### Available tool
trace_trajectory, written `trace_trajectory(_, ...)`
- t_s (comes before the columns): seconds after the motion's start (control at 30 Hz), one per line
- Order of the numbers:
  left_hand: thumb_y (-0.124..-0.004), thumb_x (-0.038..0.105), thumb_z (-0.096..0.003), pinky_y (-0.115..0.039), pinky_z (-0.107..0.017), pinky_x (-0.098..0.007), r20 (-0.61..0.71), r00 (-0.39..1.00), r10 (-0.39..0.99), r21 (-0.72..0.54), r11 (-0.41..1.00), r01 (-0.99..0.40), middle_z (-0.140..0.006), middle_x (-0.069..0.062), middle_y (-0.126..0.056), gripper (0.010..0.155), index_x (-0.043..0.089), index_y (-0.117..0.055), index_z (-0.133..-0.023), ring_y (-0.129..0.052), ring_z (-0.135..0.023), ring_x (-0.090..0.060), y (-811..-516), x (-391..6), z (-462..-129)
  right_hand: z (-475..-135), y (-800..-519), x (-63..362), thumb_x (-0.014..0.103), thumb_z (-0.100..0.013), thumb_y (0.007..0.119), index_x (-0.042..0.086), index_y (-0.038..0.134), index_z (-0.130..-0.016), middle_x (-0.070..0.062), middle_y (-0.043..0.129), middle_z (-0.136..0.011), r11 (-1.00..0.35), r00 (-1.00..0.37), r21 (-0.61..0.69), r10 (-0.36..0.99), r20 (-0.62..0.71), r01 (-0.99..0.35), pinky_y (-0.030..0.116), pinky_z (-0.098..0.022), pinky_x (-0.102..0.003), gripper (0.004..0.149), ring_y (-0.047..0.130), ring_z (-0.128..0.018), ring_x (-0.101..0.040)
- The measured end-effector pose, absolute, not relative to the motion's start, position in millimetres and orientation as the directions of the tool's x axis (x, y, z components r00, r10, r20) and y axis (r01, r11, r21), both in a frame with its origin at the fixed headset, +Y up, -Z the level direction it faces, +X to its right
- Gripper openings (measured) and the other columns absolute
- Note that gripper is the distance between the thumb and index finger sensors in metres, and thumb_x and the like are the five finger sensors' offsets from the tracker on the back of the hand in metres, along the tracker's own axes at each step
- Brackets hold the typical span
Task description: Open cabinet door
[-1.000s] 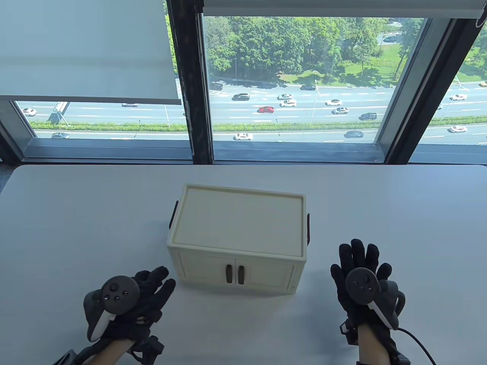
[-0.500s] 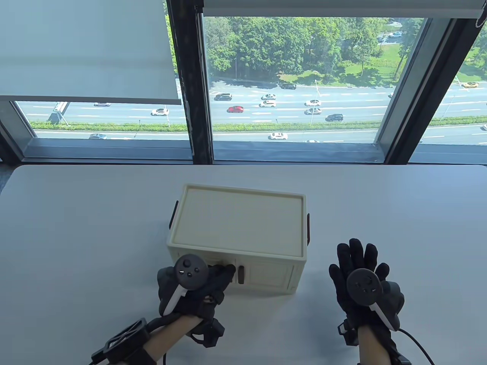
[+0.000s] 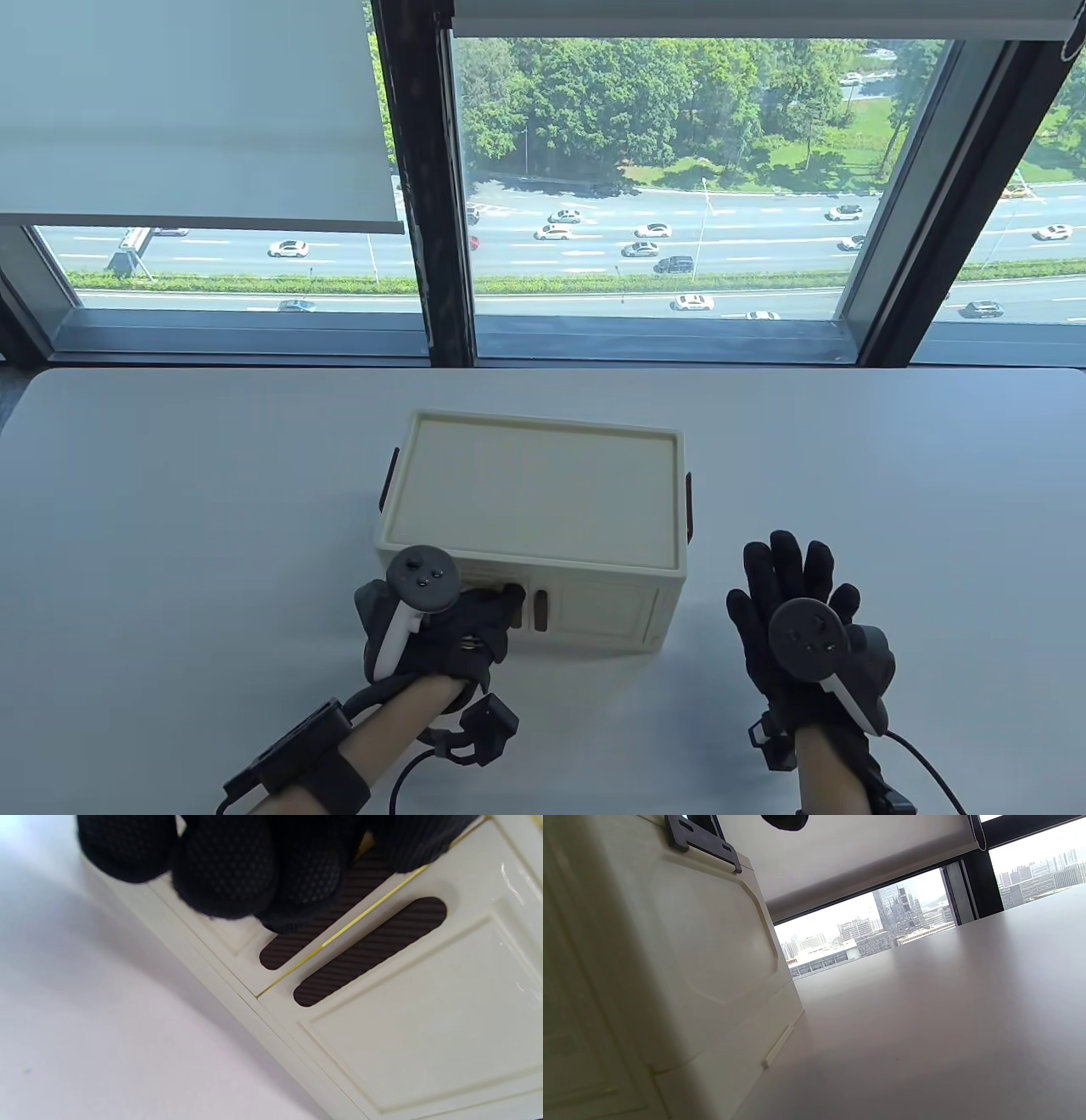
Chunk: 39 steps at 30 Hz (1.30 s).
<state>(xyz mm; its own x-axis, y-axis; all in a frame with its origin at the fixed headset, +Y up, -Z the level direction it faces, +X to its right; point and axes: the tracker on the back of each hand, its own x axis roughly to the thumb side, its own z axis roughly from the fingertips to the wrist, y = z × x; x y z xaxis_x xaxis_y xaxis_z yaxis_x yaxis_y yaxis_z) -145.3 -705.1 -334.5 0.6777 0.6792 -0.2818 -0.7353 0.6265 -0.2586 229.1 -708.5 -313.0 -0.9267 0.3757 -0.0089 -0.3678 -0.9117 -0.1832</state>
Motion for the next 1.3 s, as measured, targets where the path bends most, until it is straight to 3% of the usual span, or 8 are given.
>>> trace_trajectory(0.27, -0.066, 0.058, -0.0515, -0.073, -0.053, -0.047, -0.222, 0.658, 0.719, -0.333, 0.579, -0.745, -0.063, -0.002, -0.093, 0.061, 0.011, -0.084, -0.086, -0.091, -0.053, -0.024, -712.7, -159.6, -320.3, -315.0, -710.0, 227.3, 0.053, -0.055, 0.043, 0.028, 0.032, -0.112, -0.003, 0.017, -0.116, -0.915, -0.927, -0.17, 0.374, -0.01, -0.367, 0.022, -0.063, -0.064, 0.063, 0.0, -0.098, -0.031)
trace_trajectory(0.5, -0.067, 0.055, -0.0523, -0.07, -0.054, -0.05, -0.056, 0.734, 0.677, -0.368, 0.67, -0.645, -0.065, -0.005, -0.092, 0.059, 0.011, -0.087, -0.086, -0.09, -0.056, -0.027, -704.3, -176.7, -304.6, -313.6, -710.1, 228.4, 0.053, -0.055, 0.043, 0.028, 0.032, -0.112, -0.003, 0.017, -0.116, -0.916, -0.928, -0.169, 0.372, -0.021, -0.364, 0.022, -0.063, -0.064, 0.063, 0.0, -0.098, -0.031)
trace_trajectory(0.77, -0.071, 0.05, -0.0529, -0.068, -0.056, -0.052, -0.044, 0.76, 0.649, -0.5, 0.644, -0.579, -0.069, -0.007, -0.091, 0.055, 0.01, -0.086, -0.088, -0.088, -0.059, -0.03, -692.2, -206.8, -295.5, -313.5, -711.2, 229.4, 0.053, -0.055, 0.043, 0.028, 0.032, -0.112, -0.003, 0.017, -0.116, -0.92, -0.93, -0.163, 0.366, -0.037, -0.356, 0.022, -0.063, -0.064, 0.063, 0.0, -0.098, -0.031)
trace_trajectory(1.0, -0.075, 0.046, -0.0528, -0.066, -0.058, -0.054, 0.002, 0.779, 0.627, -0.559, 0.646, -0.519, -0.074, -0.009, -0.088, 0.052, 0.011, -0.086, -0.09, -0.086, -0.064, -0.032, -683.3, -239.0, -295.9, -312.2, -710.8, 230.7, 0.053, -0.055, 0.043, 0.028, 0.032, -0.112, -0.003, 0.018, -0.116, -0.923, -0.93, -0.154, 0.363, -0.055, -0.352, 0.023, -0.063, -0.064, 0.063, 0.001, -0.098, -0.031)
trace_trajectory(1.3, -0.077, 0.042, -0.0529, -0.064, -0.059, -0.055, -0.019, 0.751, 0.66, -0.577, 0.606, -0.548, -0.076, -0.011, -0.087, 0.05, 0.01, -0.086, -0.09, -0.084, -0.066, -0.034, -684.0, -264.6, -297.4, -312.5, -712.7, 227.7, 0.053, -0.055, 0.043, 0.028, 0.033, -0.112, -0.003, 0.018, -0.116, -0.934, -0.937, -0.127, 0.343, -0.063, -0.334, 0.023, -0.063, -0.064, 0.063, 0.001, -0.098, -0.031)
